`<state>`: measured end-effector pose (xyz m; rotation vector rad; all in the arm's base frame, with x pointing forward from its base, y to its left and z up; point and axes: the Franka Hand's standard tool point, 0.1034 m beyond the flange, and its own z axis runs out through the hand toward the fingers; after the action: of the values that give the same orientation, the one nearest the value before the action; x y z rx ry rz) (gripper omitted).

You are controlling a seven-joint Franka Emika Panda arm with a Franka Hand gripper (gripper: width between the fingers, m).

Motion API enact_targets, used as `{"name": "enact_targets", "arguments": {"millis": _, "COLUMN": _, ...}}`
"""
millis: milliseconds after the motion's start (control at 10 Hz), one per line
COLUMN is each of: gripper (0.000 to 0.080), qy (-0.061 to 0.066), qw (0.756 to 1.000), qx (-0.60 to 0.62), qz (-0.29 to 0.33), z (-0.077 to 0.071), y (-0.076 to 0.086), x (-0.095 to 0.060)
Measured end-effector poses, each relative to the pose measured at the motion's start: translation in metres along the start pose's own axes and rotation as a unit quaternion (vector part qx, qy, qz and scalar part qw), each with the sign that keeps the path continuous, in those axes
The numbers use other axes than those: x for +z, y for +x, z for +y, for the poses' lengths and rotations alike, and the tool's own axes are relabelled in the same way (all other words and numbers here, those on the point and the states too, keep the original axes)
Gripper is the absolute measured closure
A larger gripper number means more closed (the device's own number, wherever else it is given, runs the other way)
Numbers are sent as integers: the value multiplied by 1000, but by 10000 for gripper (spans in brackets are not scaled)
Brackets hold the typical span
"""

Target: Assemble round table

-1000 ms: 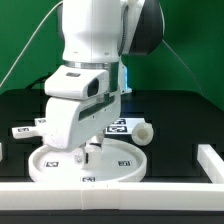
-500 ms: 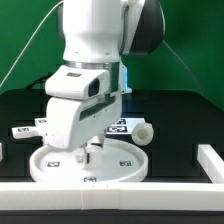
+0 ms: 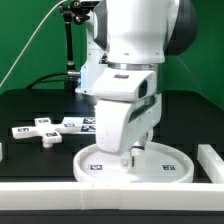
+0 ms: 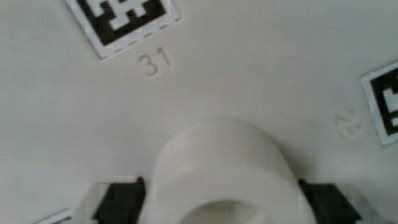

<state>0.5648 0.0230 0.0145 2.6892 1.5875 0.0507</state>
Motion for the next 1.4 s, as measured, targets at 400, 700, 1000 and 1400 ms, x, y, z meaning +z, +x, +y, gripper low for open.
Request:
{"name": "enact_targets", "arguments": {"millis": 400, "gripper": 390, "qy": 3, "qw": 1000, "qx": 14, "qz": -3, "z": -6, "y": 14, "x": 0}}
{"name": "enact_targets", "arguments": {"millis": 700, "gripper": 300, "qy": 3, "qw": 1000, "qx": 14, "qz": -3, "z": -6, "y": 13, "x": 0}}
{"name": "enact_targets", "arguments": {"millis": 1000, "gripper": 155, "qy": -3, "qw": 1000, "qx": 18, "qz": 0, "z": -4, "y": 13, "x": -12}}
{"name": "enact_targets", "arguments": {"millis": 1400, "gripper": 150, "qy": -11, "qw": 994, "qx": 105, "qz": 3, "z": -26, "y": -1, "x": -50}}
